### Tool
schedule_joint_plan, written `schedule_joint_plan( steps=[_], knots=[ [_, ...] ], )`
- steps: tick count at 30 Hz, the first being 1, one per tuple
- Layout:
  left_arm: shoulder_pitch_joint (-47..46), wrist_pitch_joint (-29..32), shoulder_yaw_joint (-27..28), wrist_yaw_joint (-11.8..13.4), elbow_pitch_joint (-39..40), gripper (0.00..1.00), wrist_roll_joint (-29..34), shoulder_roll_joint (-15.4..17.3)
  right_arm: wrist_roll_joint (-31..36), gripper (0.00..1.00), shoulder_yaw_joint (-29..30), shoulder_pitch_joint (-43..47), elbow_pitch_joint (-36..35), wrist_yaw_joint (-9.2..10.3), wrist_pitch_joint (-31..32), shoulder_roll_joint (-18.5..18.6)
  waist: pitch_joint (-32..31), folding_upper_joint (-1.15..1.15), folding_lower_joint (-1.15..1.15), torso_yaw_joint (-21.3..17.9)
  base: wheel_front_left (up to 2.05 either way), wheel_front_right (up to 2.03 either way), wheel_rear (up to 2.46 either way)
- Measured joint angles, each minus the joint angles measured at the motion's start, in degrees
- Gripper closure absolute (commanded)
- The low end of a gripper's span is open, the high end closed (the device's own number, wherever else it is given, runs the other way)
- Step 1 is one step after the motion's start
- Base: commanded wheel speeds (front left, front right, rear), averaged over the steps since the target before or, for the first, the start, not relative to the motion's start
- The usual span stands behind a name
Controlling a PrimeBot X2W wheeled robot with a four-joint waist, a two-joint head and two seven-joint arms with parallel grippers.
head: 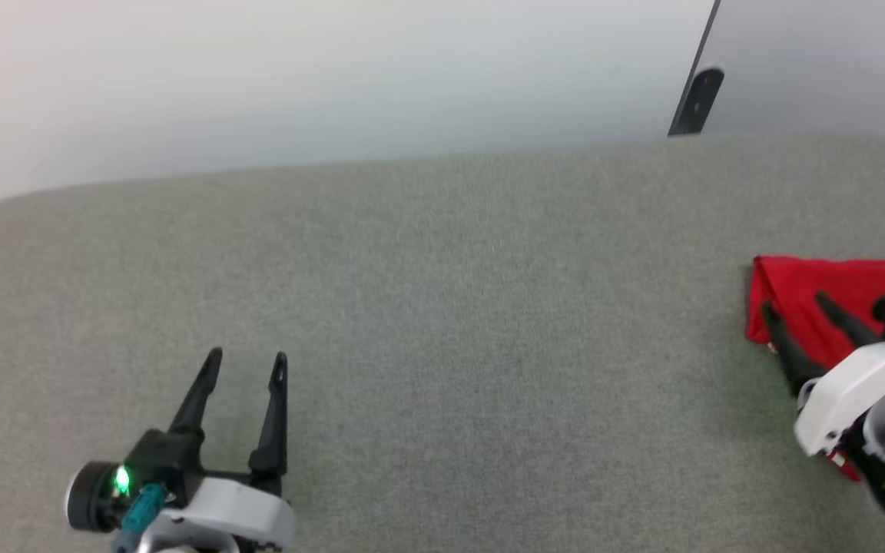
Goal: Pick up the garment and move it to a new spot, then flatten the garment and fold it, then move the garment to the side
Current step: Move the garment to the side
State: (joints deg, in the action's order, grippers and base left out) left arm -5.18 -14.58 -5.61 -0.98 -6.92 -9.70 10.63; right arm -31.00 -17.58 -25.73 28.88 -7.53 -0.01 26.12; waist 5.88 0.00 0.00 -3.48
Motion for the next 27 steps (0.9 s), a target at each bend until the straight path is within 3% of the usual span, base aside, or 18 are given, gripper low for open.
schedule_joint_plan(
  steps=[16,27],
  knots=[
    [8.4,0.0,-0.1,1.1,-2.9,0.00,-1.7,-0.3,3.3,0.00,8.4,16.3,-13.8,0.00,1.2,-8.9,-8.0,0.00,0.00,0.2,0.00,0.00,0.00],
    [17.3,-0.3,1.8,3.5,2.8,0.00,-3.1,-1.0,6.5,0.00,15.0,26.7,-25.8,0.00,6.4,-11.8,-8.5,0.00,0.00,-0.1,0.00,0.00,0.00]
  ],
)
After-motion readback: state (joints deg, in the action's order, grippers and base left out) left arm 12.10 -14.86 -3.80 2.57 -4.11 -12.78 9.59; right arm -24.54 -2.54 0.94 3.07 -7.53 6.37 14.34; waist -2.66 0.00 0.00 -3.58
